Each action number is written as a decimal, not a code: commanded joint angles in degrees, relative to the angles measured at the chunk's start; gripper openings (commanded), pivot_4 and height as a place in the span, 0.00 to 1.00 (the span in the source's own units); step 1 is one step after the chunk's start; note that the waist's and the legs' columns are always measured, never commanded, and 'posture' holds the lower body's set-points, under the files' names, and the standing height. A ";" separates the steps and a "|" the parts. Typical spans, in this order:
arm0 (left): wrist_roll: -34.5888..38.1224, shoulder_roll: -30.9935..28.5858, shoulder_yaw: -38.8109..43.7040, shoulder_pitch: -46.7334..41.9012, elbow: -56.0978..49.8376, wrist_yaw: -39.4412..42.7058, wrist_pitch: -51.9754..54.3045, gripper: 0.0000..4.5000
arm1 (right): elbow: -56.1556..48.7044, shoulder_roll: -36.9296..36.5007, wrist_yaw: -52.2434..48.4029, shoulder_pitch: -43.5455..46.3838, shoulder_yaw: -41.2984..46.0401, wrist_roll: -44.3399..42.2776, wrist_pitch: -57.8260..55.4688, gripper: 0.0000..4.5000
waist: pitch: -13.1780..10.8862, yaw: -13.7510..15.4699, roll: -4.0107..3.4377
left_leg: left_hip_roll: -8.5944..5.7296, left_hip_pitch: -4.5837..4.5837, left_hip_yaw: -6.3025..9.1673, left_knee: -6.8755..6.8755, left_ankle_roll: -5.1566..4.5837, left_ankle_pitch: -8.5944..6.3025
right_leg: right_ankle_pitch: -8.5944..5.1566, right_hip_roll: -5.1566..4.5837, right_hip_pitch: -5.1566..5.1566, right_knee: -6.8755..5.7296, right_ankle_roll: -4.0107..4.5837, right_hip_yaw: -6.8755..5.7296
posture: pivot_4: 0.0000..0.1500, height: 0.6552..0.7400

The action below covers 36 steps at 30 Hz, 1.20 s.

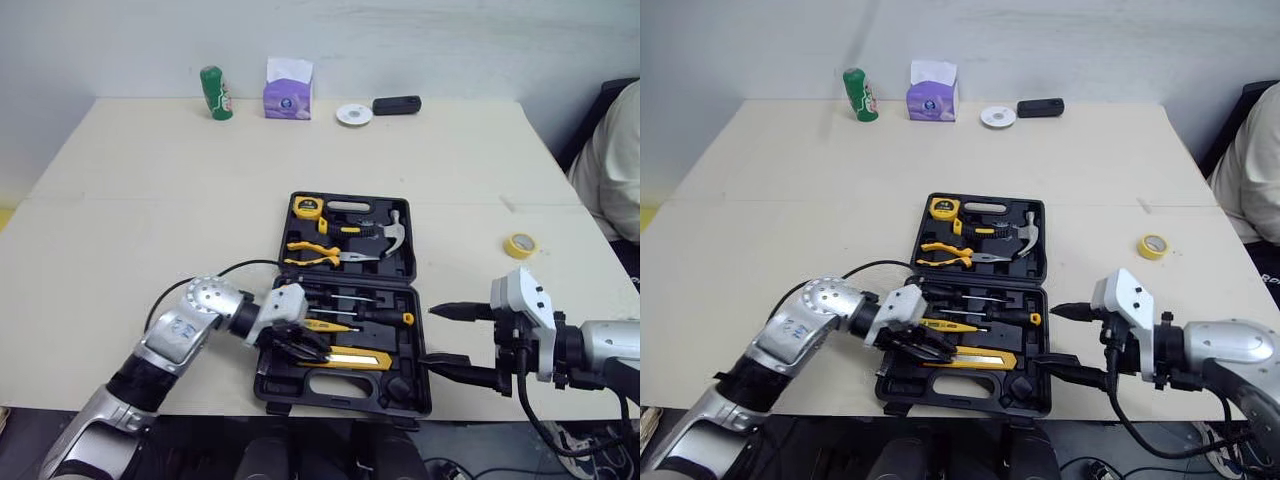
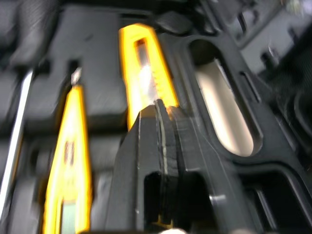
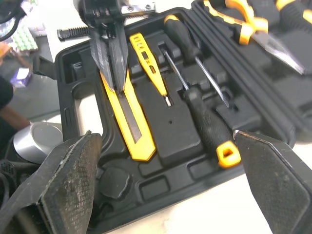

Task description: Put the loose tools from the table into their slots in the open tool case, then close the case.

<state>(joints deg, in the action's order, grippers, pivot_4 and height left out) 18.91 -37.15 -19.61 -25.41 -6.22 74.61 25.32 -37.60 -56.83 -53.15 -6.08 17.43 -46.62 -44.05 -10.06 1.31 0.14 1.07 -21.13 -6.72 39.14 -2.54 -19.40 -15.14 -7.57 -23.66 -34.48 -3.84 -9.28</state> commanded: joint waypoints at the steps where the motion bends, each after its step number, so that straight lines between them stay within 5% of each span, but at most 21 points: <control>1: 9.01 -5.03 9.30 0.56 -5.75 0.77 9.72 0.46 | 0.20 0.20 1.45 -0.15 4.53 0.03 0.27 1.00 | -0.11 -0.01 0.03 | -0.01 0.00 -0.01 0.02 0.01 0.01 | 0.00 0.00 0.00 -0.02 0.00 0.00 | 1.00 0.86; 7: 13.66 -8.64 38.20 9.45 -0.07 -15.57 15.59 0.98 | 13.08 4.11 1.51 -9.53 21.71 4.66 3.24 1.00 | -0.16 0.24 0.07 | -0.01 0.01 0.04 -0.02 -0.01 0.00 | 0.00 0.00 0.03 0.05 -0.01 0.00 | 1.00 0.86; 11: 11.47 -9.27 51.95 14.28 7.34 -25.68 13.26 0.98 | 24.69 2.75 -1.03 -14.12 30.12 9.86 7.54 1.00 | -0.19 0.18 0.12 | -0.05 -0.05 -0.06 -0.06 -0.11 -0.06 | 0.03 0.01 0.03 0.00 -0.09 -0.04 | 1.00 0.86; 15: 11.14 -14.20 59.47 25.42 8.43 -20.30 11.70 0.98 | 35.94 0.20 -4.09 -17.84 38.03 13.92 10.07 1.00 | -0.22 -0.04 0.08 | -0.10 -0.01 -0.14 -0.06 -0.10 -0.35 | 0.10 -0.14 0.00 0.29 -0.21 0.12 | 1.00 0.86; 29: 9.26 -15.62 51.15 18.11 12.58 -21.13 5.79 0.98 | 45.91 -7.20 -6.87 -4.74 28.36 19.57 16.58 1.00 | -0.34 -0.95 -0.43 | 0.03 -0.01 -0.36 -0.59 0.25 -0.17 | 0.03 0.04 -0.35 -0.03 0.14 0.13 | 1.00 0.86; 36: 14.53 -16.26 39.32 7.23 2.69 -14.37 11.47 0.98 | 50.86 -13.07 -10.26 14.95 8.95 23.67 18.47 1.00 | -0.60 -1.42 -0.30 | -0.04 -0.04 -0.43 -0.23 0.44 -0.10 | 0.19 -0.12 -0.33 0.00 0.05 0.25 | 1.00 0.86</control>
<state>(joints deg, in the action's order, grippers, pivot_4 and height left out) 31.03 -52.08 21.78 -16.38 1.01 57.39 35.99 12.18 -67.55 -61.69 5.47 29.31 -23.95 -26.94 -10.66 -0.11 -0.17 1.03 -21.14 -7.16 38.95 -2.10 -19.50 -14.96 -7.71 -23.97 -34.52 -3.79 -9.02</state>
